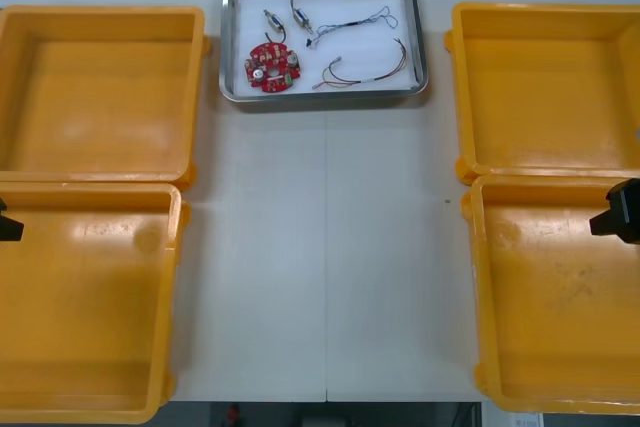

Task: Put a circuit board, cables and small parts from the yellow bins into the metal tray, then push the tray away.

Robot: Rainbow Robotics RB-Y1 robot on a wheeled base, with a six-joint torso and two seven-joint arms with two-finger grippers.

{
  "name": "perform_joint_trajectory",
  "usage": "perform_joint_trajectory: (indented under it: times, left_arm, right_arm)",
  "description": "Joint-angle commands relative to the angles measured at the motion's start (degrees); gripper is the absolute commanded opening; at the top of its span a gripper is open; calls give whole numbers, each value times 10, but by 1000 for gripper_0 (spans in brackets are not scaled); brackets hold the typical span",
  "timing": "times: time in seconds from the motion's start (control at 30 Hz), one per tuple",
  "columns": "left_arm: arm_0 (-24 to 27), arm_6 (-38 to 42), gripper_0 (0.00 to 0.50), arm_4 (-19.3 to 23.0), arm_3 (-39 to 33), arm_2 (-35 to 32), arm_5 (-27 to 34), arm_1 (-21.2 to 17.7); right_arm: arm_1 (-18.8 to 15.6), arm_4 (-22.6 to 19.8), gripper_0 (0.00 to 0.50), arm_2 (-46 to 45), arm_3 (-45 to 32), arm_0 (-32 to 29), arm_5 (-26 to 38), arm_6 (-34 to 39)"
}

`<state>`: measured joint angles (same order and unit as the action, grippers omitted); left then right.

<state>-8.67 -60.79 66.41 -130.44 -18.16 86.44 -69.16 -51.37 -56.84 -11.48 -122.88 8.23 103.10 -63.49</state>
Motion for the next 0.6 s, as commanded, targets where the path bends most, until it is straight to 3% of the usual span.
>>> perform_joint_trajectory:
  times: [0.03,0.6]
  left_arm:
    - [-3,-26,500,4,-8,4,3,-22]
    - [-3,-26,500,4,-8,4,3,-22]
  right_arm:
    - [7,3,500,-15,-2,-9,-4,-10]
    - [7,3,500,-15,-2,-9,-4,-10]
